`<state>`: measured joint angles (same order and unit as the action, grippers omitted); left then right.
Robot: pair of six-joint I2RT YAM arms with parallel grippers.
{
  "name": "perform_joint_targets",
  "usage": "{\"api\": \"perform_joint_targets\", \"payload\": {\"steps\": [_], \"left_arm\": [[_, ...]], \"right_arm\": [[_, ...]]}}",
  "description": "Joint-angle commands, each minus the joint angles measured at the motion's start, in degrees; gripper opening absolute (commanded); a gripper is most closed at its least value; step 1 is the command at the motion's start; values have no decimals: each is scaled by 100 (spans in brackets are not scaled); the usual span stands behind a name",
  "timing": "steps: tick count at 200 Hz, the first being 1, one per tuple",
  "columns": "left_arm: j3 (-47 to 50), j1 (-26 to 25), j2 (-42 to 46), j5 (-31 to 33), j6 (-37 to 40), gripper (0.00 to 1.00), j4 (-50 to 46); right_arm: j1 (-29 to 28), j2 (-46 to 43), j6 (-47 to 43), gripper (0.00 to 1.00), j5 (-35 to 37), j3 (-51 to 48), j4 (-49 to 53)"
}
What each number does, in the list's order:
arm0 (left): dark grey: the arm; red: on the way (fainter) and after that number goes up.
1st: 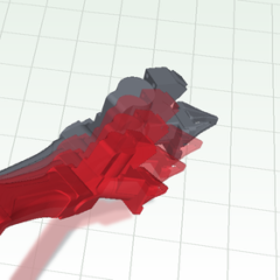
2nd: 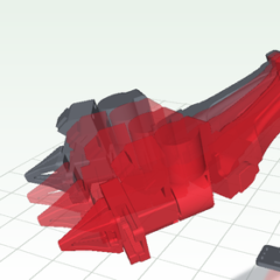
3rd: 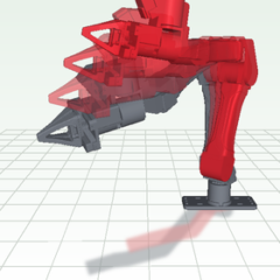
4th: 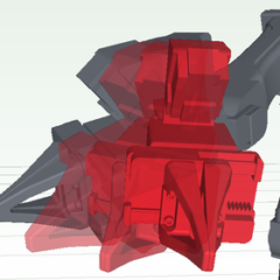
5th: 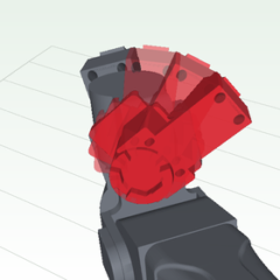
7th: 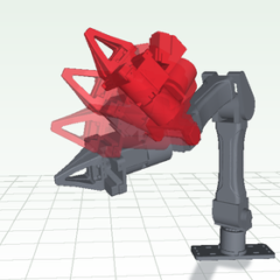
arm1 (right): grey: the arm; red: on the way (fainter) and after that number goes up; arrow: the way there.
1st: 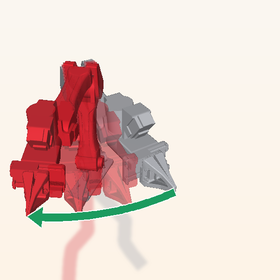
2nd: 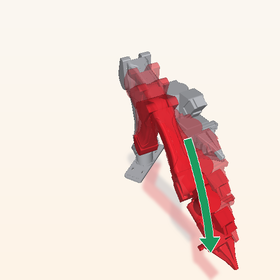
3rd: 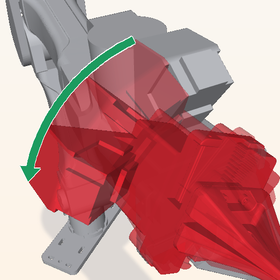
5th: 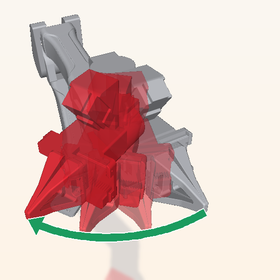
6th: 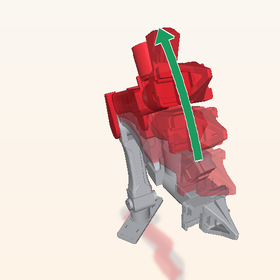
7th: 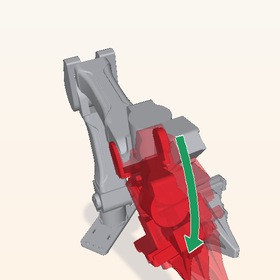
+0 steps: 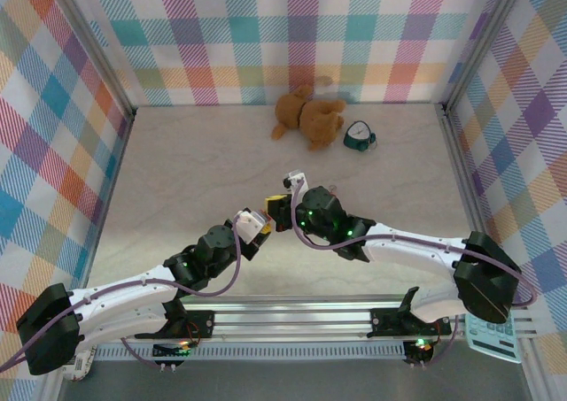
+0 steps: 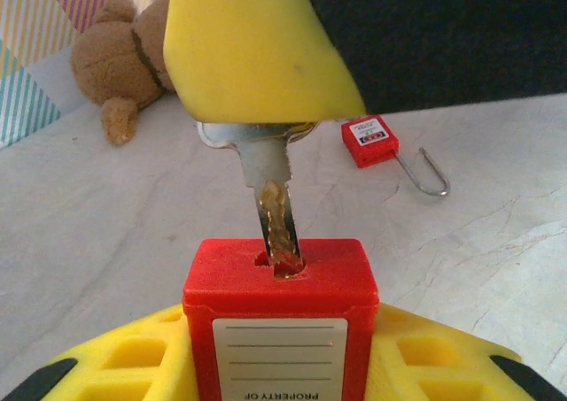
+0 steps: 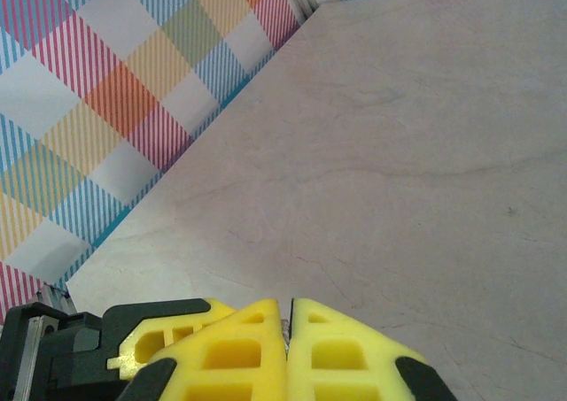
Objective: Unlock with the key
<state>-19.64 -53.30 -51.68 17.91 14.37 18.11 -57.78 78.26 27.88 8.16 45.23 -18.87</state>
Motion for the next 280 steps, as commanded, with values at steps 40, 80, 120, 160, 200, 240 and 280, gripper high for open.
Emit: {"api": "perform_joint_targets", "payload": {"steps": [40, 80, 120, 160, 200, 240, 280], "left_arm": [[-399, 105, 398, 314, -154, 20, 2362], [-357, 115, 459, 471, -83, 20, 2482], [-392, 135, 365, 399, -49, 20, 2418], [-400, 153, 370, 363, -50, 20, 2411], [-440, 186, 336, 343, -26, 20, 2447], [-496, 264, 325, 238, 76, 20, 2522], [-652, 335, 235, -53, 136, 20, 2375]], "right_arm": [[-266, 223, 208, 0, -497, -341, 1711], [-280, 150, 739, 0, -343, -471, 1693], [-463, 173, 524, 0, -363, -415, 1669], [-605, 128, 50, 1, -459, -413, 1670], [-604, 223, -55, 1, -733, -490, 1535], [-605, 251, 13, 0, -1009, -542, 1387], [-624, 392, 5, 1, -948, -433, 1752]]}}
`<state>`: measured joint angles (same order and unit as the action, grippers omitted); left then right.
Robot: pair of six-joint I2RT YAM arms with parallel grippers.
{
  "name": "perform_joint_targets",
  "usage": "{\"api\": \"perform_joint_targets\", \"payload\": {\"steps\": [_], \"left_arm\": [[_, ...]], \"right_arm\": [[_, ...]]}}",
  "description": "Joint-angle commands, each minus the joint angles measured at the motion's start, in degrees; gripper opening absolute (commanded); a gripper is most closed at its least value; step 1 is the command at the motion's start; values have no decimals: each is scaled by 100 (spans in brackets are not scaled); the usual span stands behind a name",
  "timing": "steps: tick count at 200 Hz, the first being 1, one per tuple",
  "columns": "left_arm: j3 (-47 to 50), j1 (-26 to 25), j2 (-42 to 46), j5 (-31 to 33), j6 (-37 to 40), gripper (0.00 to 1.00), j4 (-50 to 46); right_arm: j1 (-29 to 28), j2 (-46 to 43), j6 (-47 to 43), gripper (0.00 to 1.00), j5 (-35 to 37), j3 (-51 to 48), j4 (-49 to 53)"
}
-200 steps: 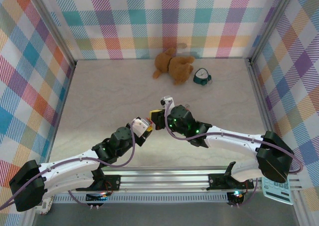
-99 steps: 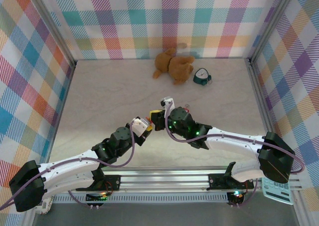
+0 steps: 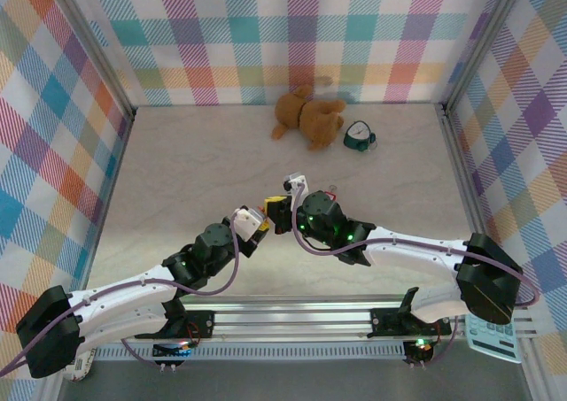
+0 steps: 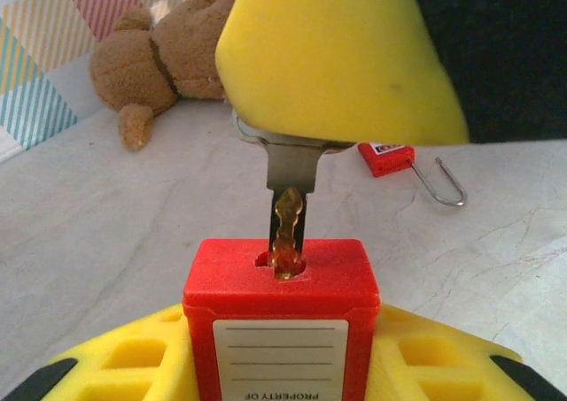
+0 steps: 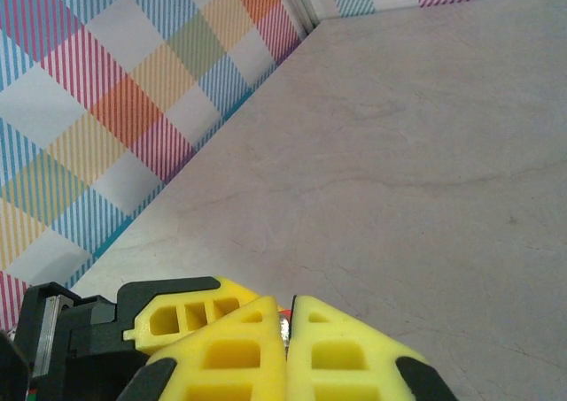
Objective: Unlock with the key
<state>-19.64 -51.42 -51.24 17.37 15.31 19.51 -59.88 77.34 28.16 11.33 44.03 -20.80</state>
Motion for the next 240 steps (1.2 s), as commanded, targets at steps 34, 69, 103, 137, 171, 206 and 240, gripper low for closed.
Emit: {"api": "perform_joint_targets", "payload": {"steps": [34, 69, 103, 137, 171, 206, 240], "left_arm": [[-702, 144, 93, -257, 27, 20, 2289], [-765, 145, 92, -341, 71, 20, 2254], [-732, 147, 271, -208, 86, 20, 2414], [-800, 149, 257, -274, 108, 20, 2285], [-867, 146, 216, -232, 83, 20, 1623], [-705, 141, 114, -164, -89, 20, 1127], [-651, 141, -171, -176, -246, 20, 755]], "right_arm": [[-411, 701, -4, 0, -1334, -50, 2264], [-403, 830, 1, 0, -1437, 178, 2511], [-341, 746, 259, 0, -1495, -82, 2244], [-341, 662, 207, 2, -1669, -58, 2222], [-14, 307, 197, 6, -1888, -61, 2365], [578, -242, 200, 14, -2349, -85, 2405], [943, -501, 215, 28, -2876, 147, 2443]]}}
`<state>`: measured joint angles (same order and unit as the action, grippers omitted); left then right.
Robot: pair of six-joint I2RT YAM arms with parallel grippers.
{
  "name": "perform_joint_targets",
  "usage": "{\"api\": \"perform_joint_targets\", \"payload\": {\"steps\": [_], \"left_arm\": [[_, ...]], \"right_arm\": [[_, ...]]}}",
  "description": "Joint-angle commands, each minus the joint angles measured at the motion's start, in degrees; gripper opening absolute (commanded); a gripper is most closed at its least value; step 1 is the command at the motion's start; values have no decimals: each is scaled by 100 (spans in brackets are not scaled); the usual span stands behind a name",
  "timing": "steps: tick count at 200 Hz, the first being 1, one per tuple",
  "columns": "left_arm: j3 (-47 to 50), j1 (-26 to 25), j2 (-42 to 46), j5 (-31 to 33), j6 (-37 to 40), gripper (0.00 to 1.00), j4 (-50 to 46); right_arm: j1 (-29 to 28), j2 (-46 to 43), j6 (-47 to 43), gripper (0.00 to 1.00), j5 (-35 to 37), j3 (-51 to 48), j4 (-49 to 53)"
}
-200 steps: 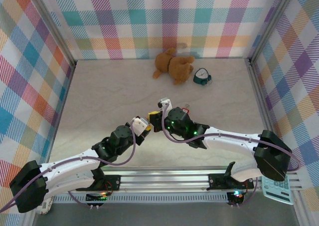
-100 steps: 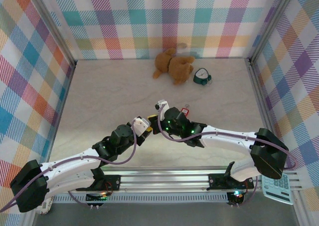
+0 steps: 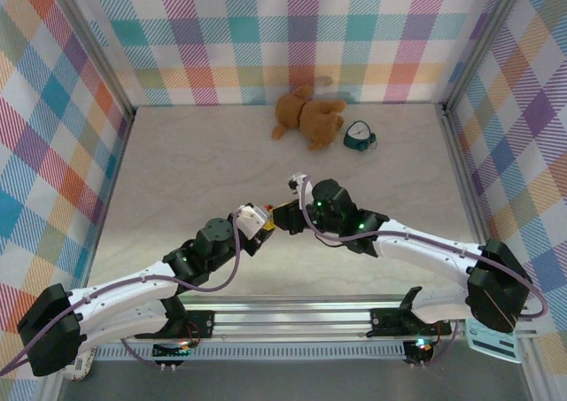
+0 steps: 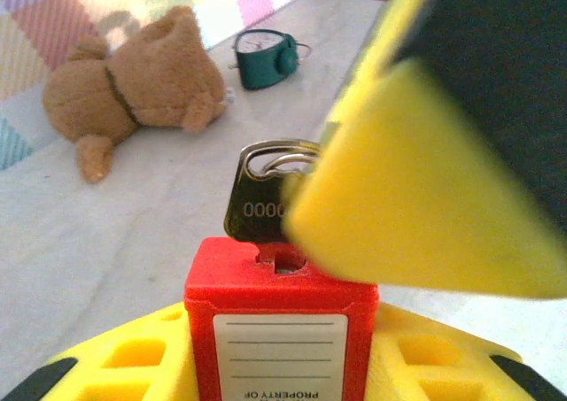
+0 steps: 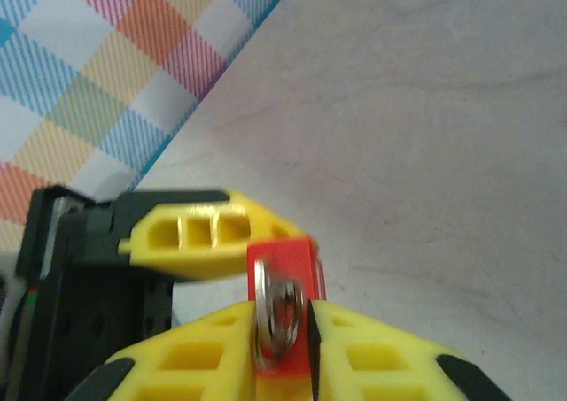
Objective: Unlock with the key
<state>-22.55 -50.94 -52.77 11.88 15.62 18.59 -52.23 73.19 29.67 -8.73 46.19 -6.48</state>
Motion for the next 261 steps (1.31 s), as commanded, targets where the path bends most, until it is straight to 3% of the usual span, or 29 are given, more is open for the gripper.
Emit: {"api": "perform_joint_targets", "payload": {"steps": [1, 49, 89, 116, 149, 169, 212, 239, 261], "left_arm": [[-362, 93, -25, 375, -282, 20, 839], [-455, 91, -272, 516, -304, 20, 563], [-1330, 50, -638, 1259, -4, 19, -629], [-2123, -237, -1240, 2203, 816, 19, -1685], [-2355, -843, -1831, 3490, 2309, 19, -1926], [-2036, -1234, -1967, 4156, 3176, 19, -1370], [-928, -2039, -2428, 5120, 4979, 18, 1491], [-640, -2281, -3070, 5345, 5988, 18, 3308], [-542, -2387, -3354, 5408, 6304, 18, 4003]], "right_arm": [[187, -103, 69, 28, -873, -64, 1019], [559, -590, -153, 36, -630, 133, 1448], [1206, -1023, -209, 40, -310, 45, 1739], [1827, -1165, -77, 44, -272, -62, 1686], [2470, -1159, 112, 49, -378, -130, 1410], [2572, -1039, 77, 49, -621, -137, 1201], [2566, -593, -108, 49, -1655, -126, 921], [2534, -523, -161, 49, -1843, -178, 960], [2511, -547, -260, 49, -1803, -176, 1088]]}}
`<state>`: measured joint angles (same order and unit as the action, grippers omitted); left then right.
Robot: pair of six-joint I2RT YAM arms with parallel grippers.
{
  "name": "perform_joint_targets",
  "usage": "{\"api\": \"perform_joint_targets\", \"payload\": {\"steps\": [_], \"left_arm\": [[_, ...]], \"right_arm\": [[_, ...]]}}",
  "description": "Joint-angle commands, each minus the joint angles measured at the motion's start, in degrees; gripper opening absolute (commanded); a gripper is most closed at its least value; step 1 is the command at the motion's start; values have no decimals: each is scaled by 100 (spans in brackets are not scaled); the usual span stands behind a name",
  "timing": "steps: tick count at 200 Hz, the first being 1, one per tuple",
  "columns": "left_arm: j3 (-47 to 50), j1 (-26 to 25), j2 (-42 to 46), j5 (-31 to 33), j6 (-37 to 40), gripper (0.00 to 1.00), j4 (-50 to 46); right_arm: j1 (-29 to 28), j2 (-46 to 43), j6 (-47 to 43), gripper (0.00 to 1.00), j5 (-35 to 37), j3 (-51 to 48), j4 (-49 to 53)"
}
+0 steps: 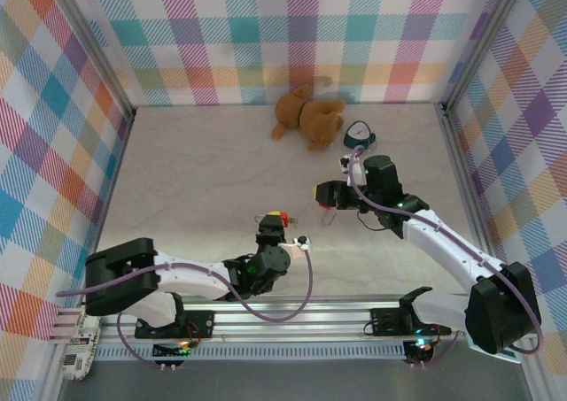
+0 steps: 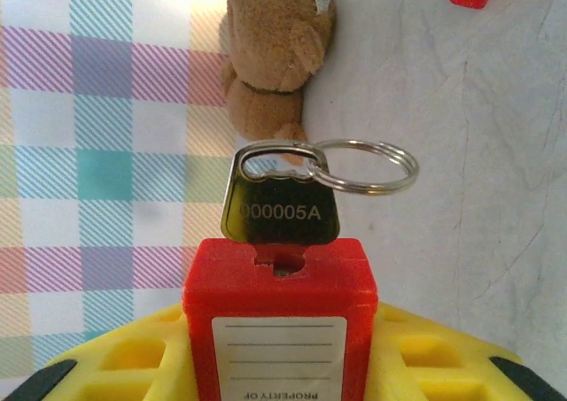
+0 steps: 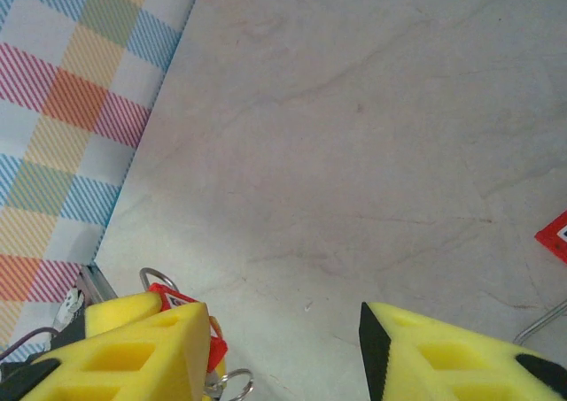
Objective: Unlock with the key
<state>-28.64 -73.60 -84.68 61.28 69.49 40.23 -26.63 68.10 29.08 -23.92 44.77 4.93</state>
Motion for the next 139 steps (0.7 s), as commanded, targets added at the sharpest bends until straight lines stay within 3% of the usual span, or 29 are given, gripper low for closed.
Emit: {"api": "perform_joint_targets", "payload": {"steps": [1, 40, 78, 139], "left_arm": [[77, -124, -167, 470, 917, 18, 1848], [386, -178, -340, 584, 892, 19, 2234], [591, -312, -965, 620, 1702, 18, 3671], [610, -355, -1057, 495, 1614, 17, 3677]], "right_arm": [[-46, -35, -210, 49, -282, -36, -53], [-149, 99, -238, 49, -248, -49, -93], [-600, 322, -647, 45, -84, 211, 114], [-790, 321, -897, 33, -253, 120, 226]]}}
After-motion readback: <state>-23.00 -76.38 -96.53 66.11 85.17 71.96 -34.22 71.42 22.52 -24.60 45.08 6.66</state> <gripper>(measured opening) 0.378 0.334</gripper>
